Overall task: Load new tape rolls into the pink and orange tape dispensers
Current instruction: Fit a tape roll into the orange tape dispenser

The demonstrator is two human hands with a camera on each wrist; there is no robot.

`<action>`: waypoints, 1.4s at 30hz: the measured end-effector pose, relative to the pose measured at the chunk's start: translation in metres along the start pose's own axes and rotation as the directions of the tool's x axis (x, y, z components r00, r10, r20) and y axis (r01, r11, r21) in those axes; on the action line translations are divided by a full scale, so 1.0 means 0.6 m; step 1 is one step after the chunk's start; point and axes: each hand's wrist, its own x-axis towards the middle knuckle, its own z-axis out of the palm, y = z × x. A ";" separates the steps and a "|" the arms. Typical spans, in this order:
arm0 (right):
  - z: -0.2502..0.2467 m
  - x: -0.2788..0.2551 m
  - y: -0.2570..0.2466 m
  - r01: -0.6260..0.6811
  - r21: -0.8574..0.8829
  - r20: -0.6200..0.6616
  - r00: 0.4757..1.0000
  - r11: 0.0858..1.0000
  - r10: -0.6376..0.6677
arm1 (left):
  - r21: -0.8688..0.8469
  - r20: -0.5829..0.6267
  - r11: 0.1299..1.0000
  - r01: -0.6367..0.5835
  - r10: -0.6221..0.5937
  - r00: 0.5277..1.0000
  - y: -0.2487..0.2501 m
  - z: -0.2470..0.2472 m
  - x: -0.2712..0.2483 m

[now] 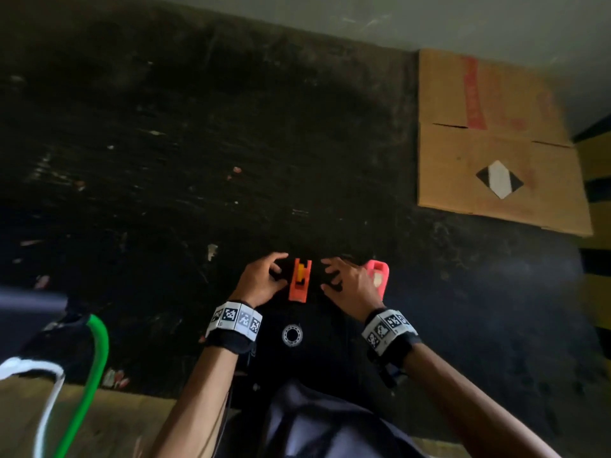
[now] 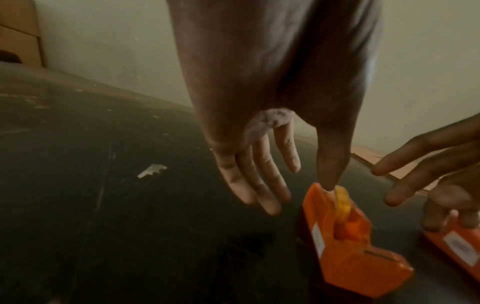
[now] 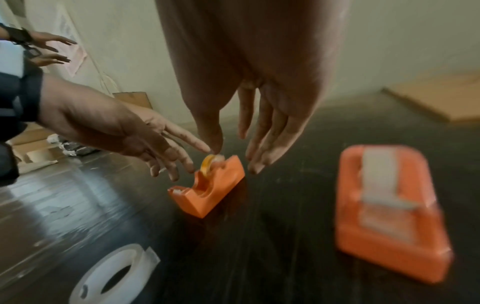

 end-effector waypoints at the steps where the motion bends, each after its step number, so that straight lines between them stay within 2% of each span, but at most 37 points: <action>1: 0.010 0.011 0.001 -0.020 0.034 0.037 0.999 0.999 0.018 | -0.006 0.020 1.000 0.007 -0.007 1.000 -0.006 -0.001 0.003; 6: 0.054 0.048 0.006 -0.103 0.169 0.132 0.988 0.980 0.080 | -0.076 0.122 0.996 0.035 -0.026 0.992 -0.023 0.007 0.027; 10: 0.072 0.059 0.015 -0.066 0.163 0.066 0.996 0.984 0.056 | -0.131 0.187 0.991 0.011 0.014 0.982 -0.018 0.008 0.051; 16: 0.061 0.055 0.013 -0.150 0.300 0.056 0.989 0.942 0.140 | -0.169 0.296 0.986 -0.013 0.063 0.953 -0.009 -0.009 0.055; 21: 0.021 0.020 -0.006 -0.128 0.454 0.058 0.992 0.882 0.114 | -0.335 0.189 0.939 -0.083 0.153 0.970 0.020 -0.013 0.015; 26: -0.028 -0.031 -0.020 -0.075 0.580 0.051 0.997 0.811 0.056 | -0.488 0.126 0.858 -0.161 0.252 0.960 0.052 -0.019 -0.041; 29: -0.042 -0.061 -0.015 -0.034 0.602 0.002 0.999 0.798 0.041 | -0.539 0.038 0.820 -0.191 0.250 0.967 0.050 -0.019 -0.068; 31: -0.051 -0.081 -0.004 -0.026 0.612 -0.031 0.998 0.790 0.057 | -0.483 -0.056 0.848 -0.218 0.218 0.974 0.035 -0.023 -0.085; 33: -0.058 -0.102 0.005 -0.020 0.593 -0.056 0.996 0.805 0.065 | -0.276 -0.146 0.941 -0.197 0.162 0.976 0.005 -0.021 -0.096; 35: -0.059 -0.120 0.010 -0.018 0.575 -0.068 0.995 0.818 0.070 | -0.071 -0.225 0.995 -0.069 0.051 0.973 -0.029 -0.013 -0.099; 38: -0.051 -0.144 0.012 -0.035 0.559 -0.075 0.993 0.828 0.092 | 0.147 -0.220 0.985 0.093 -0.059 0.974 -0.072 0.008 -0.105; 42: -0.042 -0.169 0.015 -0.068 0.553 -0.078 0.988 0.831 0.133 | 0.136 -0.222 0.983 0.121 -0.089 0.971 -0.108 0.017 -0.123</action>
